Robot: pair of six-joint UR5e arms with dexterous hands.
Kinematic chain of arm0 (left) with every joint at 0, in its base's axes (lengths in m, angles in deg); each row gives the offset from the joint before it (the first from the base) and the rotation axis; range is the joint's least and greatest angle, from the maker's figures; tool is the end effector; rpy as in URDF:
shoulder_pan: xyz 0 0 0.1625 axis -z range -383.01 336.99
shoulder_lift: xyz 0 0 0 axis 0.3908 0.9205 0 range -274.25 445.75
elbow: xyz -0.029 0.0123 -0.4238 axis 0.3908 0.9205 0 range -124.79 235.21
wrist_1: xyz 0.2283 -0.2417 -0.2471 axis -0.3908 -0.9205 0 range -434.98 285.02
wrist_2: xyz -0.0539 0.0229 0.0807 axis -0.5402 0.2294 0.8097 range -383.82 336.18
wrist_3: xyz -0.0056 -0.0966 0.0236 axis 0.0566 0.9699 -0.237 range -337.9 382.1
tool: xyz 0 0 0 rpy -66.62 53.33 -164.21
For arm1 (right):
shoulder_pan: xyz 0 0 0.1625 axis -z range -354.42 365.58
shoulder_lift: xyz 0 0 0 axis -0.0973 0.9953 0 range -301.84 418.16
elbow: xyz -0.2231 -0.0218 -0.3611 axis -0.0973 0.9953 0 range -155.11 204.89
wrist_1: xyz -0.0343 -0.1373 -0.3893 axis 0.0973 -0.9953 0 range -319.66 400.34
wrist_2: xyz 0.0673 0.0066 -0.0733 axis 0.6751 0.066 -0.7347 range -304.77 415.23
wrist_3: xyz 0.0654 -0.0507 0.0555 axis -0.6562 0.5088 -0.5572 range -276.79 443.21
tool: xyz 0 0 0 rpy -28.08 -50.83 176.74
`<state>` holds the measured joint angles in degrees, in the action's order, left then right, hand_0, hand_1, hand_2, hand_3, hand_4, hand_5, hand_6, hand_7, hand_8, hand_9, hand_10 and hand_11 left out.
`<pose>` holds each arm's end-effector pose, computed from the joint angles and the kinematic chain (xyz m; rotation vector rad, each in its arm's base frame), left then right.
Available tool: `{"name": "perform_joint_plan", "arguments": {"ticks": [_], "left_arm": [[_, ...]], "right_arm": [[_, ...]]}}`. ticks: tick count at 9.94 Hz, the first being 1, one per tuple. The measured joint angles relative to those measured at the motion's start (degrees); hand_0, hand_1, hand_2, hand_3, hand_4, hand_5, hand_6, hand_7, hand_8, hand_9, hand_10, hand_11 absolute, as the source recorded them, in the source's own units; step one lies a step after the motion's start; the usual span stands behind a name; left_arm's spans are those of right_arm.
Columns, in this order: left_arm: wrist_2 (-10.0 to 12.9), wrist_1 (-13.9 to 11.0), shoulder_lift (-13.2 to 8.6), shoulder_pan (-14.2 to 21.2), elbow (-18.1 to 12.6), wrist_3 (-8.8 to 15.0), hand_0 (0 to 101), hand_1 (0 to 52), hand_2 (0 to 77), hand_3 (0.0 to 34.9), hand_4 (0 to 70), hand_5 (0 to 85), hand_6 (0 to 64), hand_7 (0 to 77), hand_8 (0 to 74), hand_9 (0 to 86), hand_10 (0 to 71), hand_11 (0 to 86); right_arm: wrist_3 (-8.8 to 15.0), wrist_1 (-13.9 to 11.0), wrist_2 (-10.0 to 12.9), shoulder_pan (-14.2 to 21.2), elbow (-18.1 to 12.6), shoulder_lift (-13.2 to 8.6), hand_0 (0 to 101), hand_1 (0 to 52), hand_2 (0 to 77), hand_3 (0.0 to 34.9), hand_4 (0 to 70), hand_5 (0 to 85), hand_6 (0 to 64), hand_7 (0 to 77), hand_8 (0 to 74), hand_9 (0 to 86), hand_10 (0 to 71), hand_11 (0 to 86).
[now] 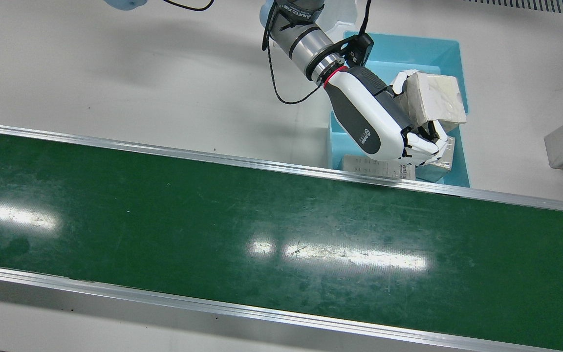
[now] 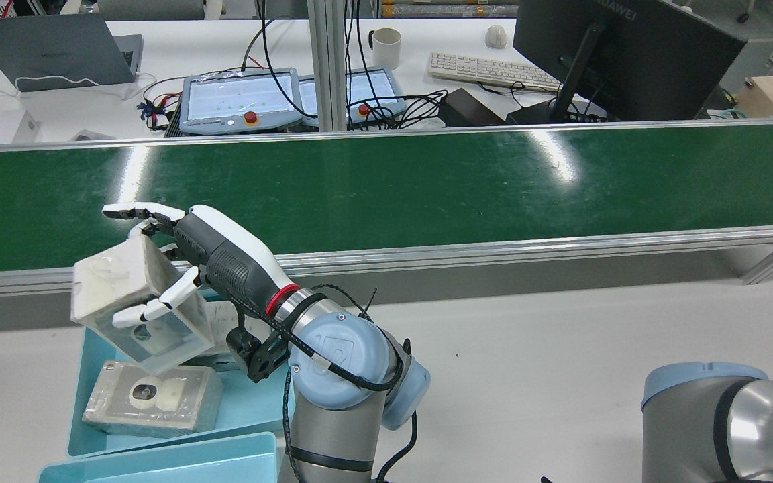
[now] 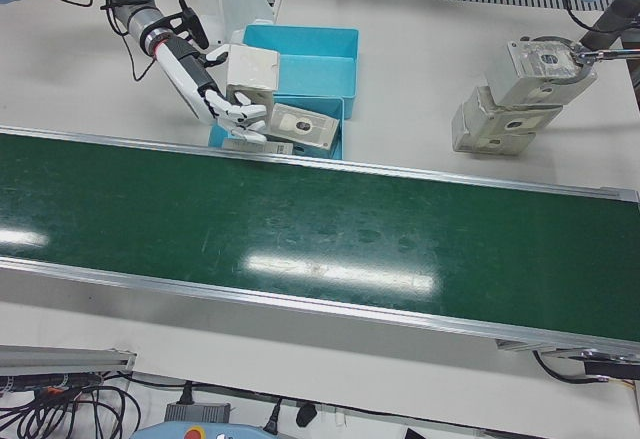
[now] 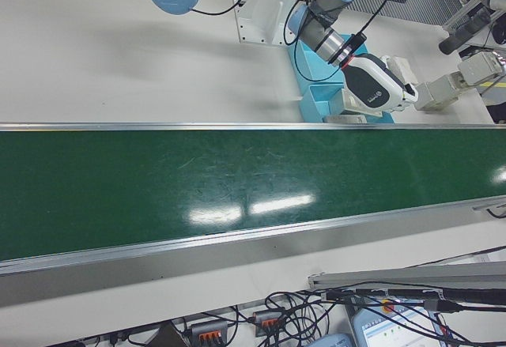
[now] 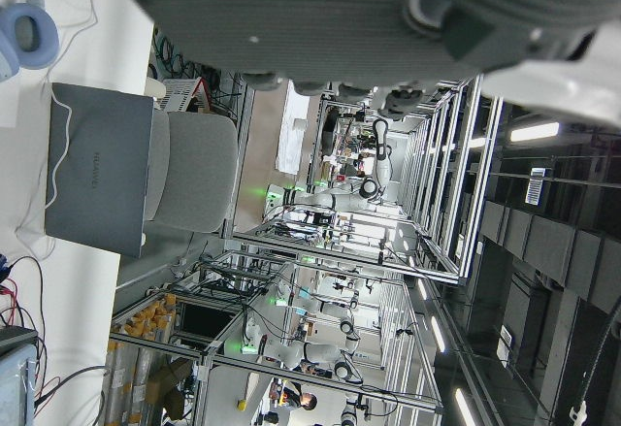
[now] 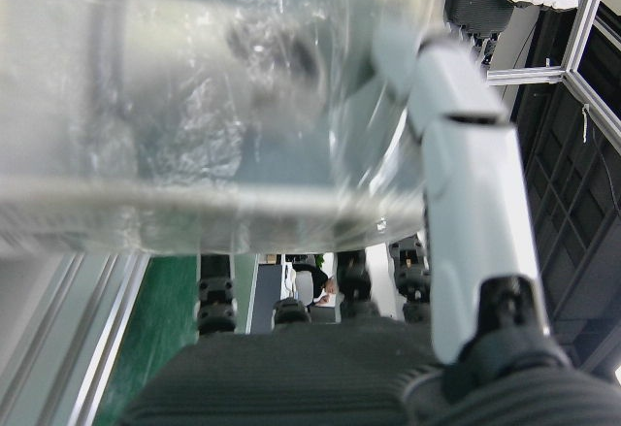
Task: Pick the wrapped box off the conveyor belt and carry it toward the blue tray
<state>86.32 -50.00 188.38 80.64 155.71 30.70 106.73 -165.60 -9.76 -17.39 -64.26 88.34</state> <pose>-0.2244 -0.5051 0.5257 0.2963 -2.1438 2.2298 -0.5757 -0.4346 0.0745 -0.6221 -2.3387 1.2960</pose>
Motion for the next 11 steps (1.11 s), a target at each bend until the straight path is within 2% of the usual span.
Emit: {"name": "perform_joint_plan", "arguments": {"ticks": [1,2,3,4,5,6,7,8,9,10,11], "left_arm": [[0.0,0.0,0.0,0.0,0.0,0.0,0,0.0,1.1,0.0,0.0,1.1,0.0,0.5,0.5,0.0,0.5,0.0],[0.0,0.0,0.0,0.0,0.0,0.0,0,0.0,1.1,0.0,0.0,0.5,0.0,0.5,0.5,0.0,0.5,0.0],[0.0,0.0,0.0,0.0,0.0,0.0,0,0.0,1.1,0.0,0.0,0.5,0.0,0.5,0.5,0.0,0.5,0.0],[0.0,0.0,0.0,0.0,0.0,0.0,0,0.0,1.1,0.0,0.0,1.1,0.0,0.5,0.5,0.0,0.0,0.5],[0.0,0.0,0.0,0.0,0.0,0.0,0,0.0,1.1,0.0,0.0,0.5,0.0,0.5,0.5,0.0,0.0,0.0],[0.0,0.0,0.0,0.0,0.0,0.0,0,0.0,1.1,0.0,0.0,0.5,0.0,0.5,0.5,0.0,0.0,0.0],[0.0,0.0,0.0,0.0,0.0,0.0,0,0.0,1.1,0.0,0.0,0.5,0.0,0.5,0.5,0.0,0.5,0.5],[0.0,0.0,0.0,0.0,0.0,0.0,0,0.0,1.1,0.0,0.0,0.5,0.0,0.5,0.5,0.0,0.5,0.5],[0.0,0.0,0.0,0.0,0.0,0.0,0,0.0,1.1,0.0,0.0,1.1,0.0,0.5,0.5,0.0,0.5,0.0],[0.0,0.0,0.0,0.0,0.0,0.0,0,0.0,1.1,0.0,0.0,1.1,0.0,0.5,0.5,0.0,0.5,0.5],[0.0,0.0,0.0,0.0,0.0,0.0,0,0.0,0.5,0.0,0.0,1.1,0.0,0.5,0.5,0.0,0.0,0.0]], "right_arm": [[-0.09,0.21,-0.59,0.07,-0.08,0.05,53,15.8,26.7,13.7,12.5,17.5,9.8,72.5,0.0,9.8,0.0,36.5],[-0.18,0.29,-1.2,0.07,-0.28,0.06,48,24.0,24.0,16.9,12.0,9.8,1.1,14.2,0.0,1.1,0.0,21.3],[-0.53,0.28,-1.76,0.06,-0.67,0.06,46,11.5,18.5,19.1,10.9,14.2,2.7,21.8,0.0,1.6,0.0,3.3],[-1.27,0.13,-2.12,0.05,-1.44,0.09,46,5.4,5.5,23.1,10.9,13.6,2.7,26.7,0.0,4.4,0.0,1.6],[-2.1,-0.1,-2.33,-0.09,-2.92,0.52,47,11.5,10.4,29.3,12.5,14.2,3.3,25.6,0.0,4.4,0.0,1.6],[-2.66,-0.24,-2.37,-0.94,-5.05,1.93,47,11.5,9.3,30.0,12.5,14.2,3.3,25.6,0.0,3.3,0.0,1.6],[-3.14,-0.29,-2.33,-2.62,-7.57,4.46,47,11.5,9.3,30.0,12.5,14.2,3.3,25.6,0.0,3.3,0.0,1.6],[-4.11,-0.25,-2.07,-4.94,-10.53,8.34,48,13.6,9.3,30.0,15.8,15.8,4.9,28.4,0.0,3.3,0.0,1.1],[-5.85,-0.1,-1.73,-7.44,-13.55,13.01,48,13.6,9.3,30.0,15.8,15.8,4.9,28.4,0.0,3.3,0.0,1.1],[-7.61,0.04,-1.55,-10.56,-16.16,17.07,54,25.1,19.1,30.1,23.5,27.3,7.6,34.4,0.0,6.5,0.0,1.1],[-8.66,0.12,-1.52,-13.85,-18.35,19.88,58,32.2,28.9,28.3,28.4,37.1,14.7,41.5,3.8,12.5,1.1,1.1]]}}
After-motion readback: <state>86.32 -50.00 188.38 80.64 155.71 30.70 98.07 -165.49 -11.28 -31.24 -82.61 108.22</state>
